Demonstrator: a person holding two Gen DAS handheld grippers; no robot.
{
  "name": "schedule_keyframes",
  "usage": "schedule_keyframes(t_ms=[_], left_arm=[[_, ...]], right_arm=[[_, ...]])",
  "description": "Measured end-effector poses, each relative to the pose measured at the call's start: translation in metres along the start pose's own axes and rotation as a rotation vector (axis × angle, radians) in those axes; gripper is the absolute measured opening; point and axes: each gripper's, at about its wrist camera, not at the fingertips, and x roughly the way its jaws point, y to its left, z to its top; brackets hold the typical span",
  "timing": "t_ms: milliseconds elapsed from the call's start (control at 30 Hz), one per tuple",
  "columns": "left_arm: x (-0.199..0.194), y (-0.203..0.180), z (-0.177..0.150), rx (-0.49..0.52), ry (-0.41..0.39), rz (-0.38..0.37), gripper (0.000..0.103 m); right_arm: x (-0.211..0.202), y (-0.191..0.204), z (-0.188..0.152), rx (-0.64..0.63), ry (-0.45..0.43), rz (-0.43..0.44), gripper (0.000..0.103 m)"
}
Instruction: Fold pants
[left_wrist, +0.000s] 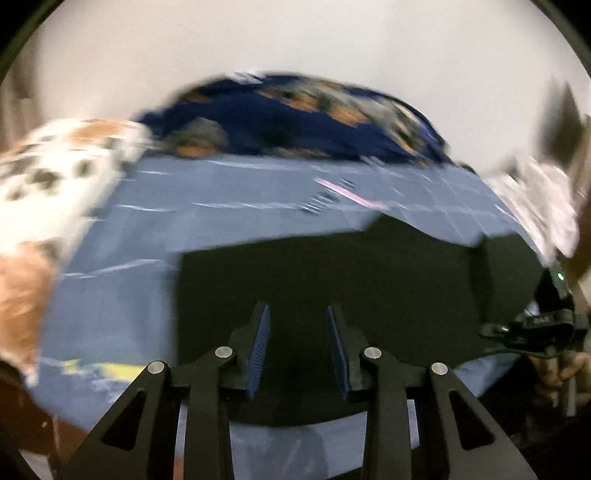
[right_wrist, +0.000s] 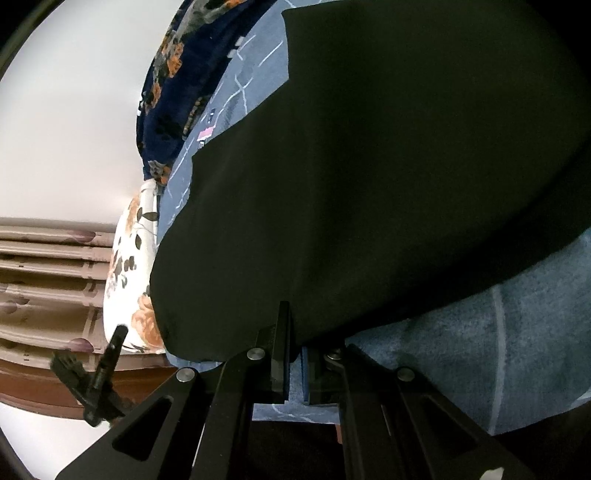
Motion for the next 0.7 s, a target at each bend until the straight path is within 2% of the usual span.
schedule_keyframes(t_ms=[100,167,233,333,400,500,567,700], left_arm=[[0.041,-0.028,-0.005,0.063,0.084,-0.071,0.033],[0.063,-0.039,-0.013,0.112,0.134,-0.064,0.033],[0.079,-0.043,-0.019,0.113,0.183,-0.067,0.033],[0.079,-0.042,-0.024,0.113,0.161,-0.069,0.033],[0.078,-0.04,-0.024,0.108,0.162,-0.073,0.033],[0.08,-0.038,-0.025,0.095,0.165,-0.081,0.033],[0.08,-0.037,-0.025,0.083,0.168,-0.08,0.033],[0.081,-0.038,-0.025,0.08,0.164,-0.073,0.033]], right_arm=[[-0.002,-0.004,-0.001,0.003,0.002,0.038,0.008],[-0.006,-0.007,0.001,0.008,0.006,0.06,0.009],[-0.018,-0.013,0.008,0.003,-0.019,0.08,0.017],[-0.046,-0.033,0.027,0.031,-0.102,0.109,0.026],[-0.072,-0.055,0.047,0.064,-0.181,0.123,0.028],[-0.11,-0.098,0.08,0.163,-0.3,0.168,0.028],[-0.134,-0.127,0.098,0.238,-0.379,0.168,0.028],[-0.181,-0.191,0.133,0.395,-0.522,0.245,0.025]])
